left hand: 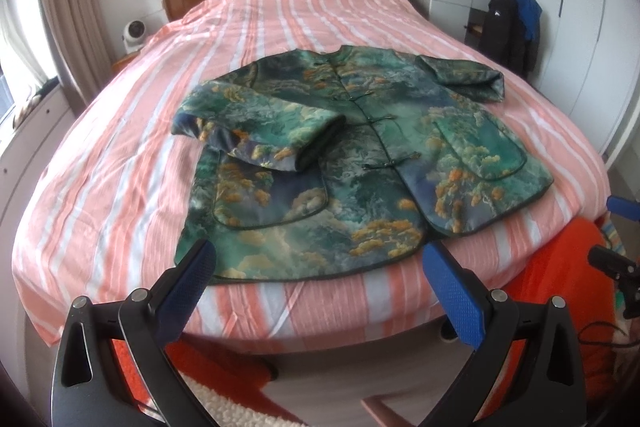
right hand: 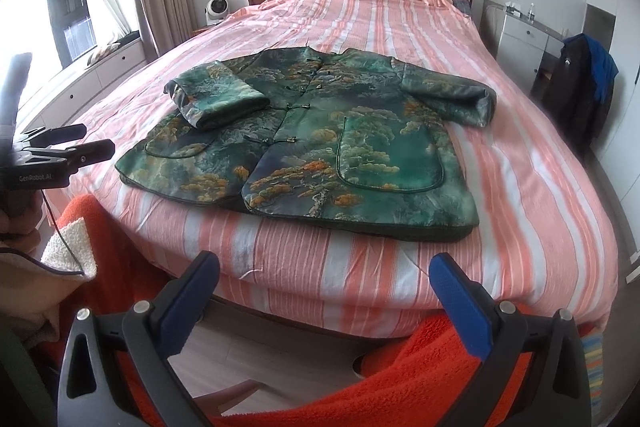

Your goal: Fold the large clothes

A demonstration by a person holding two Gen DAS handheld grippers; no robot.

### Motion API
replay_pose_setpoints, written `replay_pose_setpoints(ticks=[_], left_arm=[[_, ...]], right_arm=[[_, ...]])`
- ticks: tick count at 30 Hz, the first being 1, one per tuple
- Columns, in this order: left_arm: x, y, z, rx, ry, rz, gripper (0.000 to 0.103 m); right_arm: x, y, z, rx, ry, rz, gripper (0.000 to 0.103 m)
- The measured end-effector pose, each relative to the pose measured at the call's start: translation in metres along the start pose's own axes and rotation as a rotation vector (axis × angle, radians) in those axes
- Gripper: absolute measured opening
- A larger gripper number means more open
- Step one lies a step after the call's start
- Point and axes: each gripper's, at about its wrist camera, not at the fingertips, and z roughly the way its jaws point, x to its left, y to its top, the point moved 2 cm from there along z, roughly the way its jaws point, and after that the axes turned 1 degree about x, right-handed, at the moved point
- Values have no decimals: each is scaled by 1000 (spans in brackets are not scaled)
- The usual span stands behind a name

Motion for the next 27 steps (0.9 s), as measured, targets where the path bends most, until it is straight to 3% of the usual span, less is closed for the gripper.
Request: replay_pose_setpoints(ticks=[27], left_arm=[[4, -6, 8, 18, 15, -2, 103]], right_arm=[[4, -2, 3, 10, 37, -6, 103]])
